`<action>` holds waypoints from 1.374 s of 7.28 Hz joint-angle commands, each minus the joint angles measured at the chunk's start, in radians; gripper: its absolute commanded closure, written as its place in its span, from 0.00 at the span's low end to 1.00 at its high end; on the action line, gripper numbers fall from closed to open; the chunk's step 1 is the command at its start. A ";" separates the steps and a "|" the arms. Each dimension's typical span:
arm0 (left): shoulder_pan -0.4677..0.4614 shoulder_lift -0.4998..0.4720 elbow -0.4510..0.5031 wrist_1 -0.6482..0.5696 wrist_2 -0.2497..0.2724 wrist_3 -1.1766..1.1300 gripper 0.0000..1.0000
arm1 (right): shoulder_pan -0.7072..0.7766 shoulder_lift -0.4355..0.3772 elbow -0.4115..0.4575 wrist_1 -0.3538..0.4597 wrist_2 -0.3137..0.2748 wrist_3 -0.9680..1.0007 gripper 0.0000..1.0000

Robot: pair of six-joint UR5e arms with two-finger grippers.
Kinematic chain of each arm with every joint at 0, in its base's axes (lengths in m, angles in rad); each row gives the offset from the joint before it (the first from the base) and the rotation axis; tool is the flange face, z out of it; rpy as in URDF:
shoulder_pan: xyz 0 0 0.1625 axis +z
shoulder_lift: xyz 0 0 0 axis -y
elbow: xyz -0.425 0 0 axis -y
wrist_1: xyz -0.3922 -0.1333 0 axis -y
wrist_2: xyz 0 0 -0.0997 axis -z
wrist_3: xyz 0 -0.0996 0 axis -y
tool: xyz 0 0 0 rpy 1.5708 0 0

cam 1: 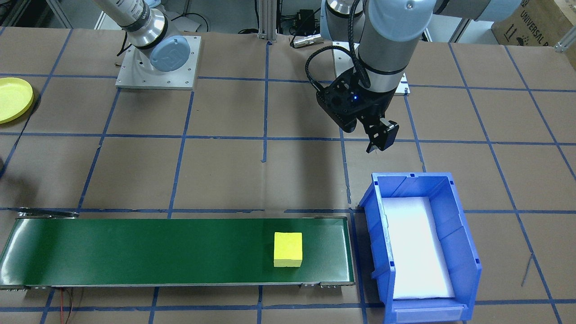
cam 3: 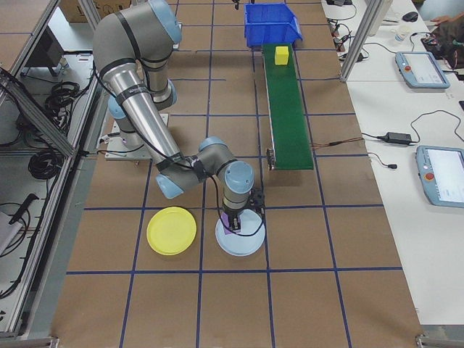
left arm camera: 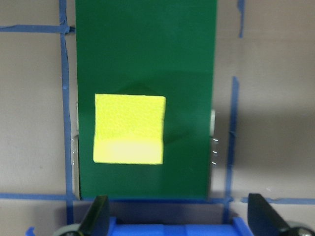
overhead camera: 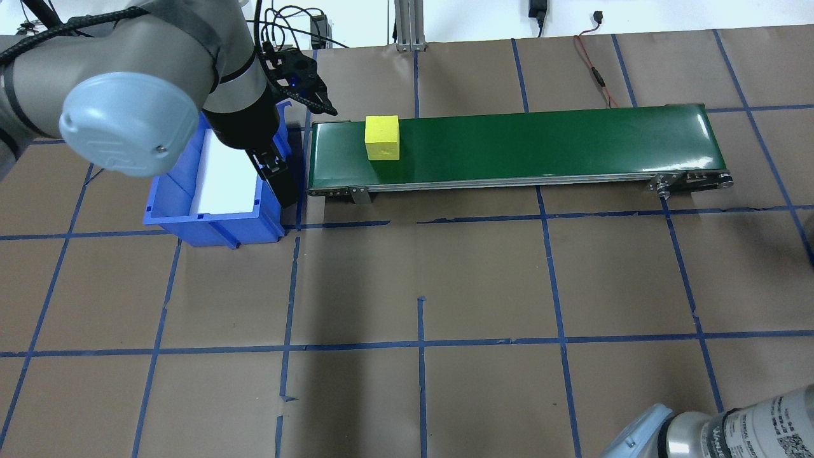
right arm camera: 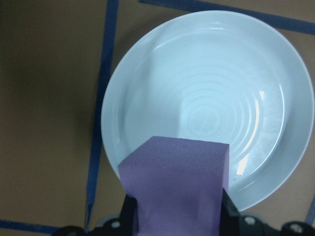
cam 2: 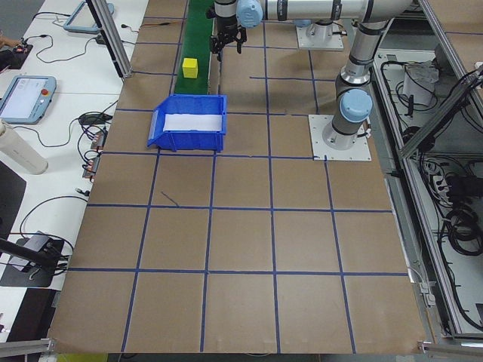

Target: Move block left to right into plate

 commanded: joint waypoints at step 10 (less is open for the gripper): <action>0.126 0.111 0.005 -0.007 -0.004 -0.712 0.00 | 0.581 -0.270 -0.068 0.349 0.077 0.809 0.00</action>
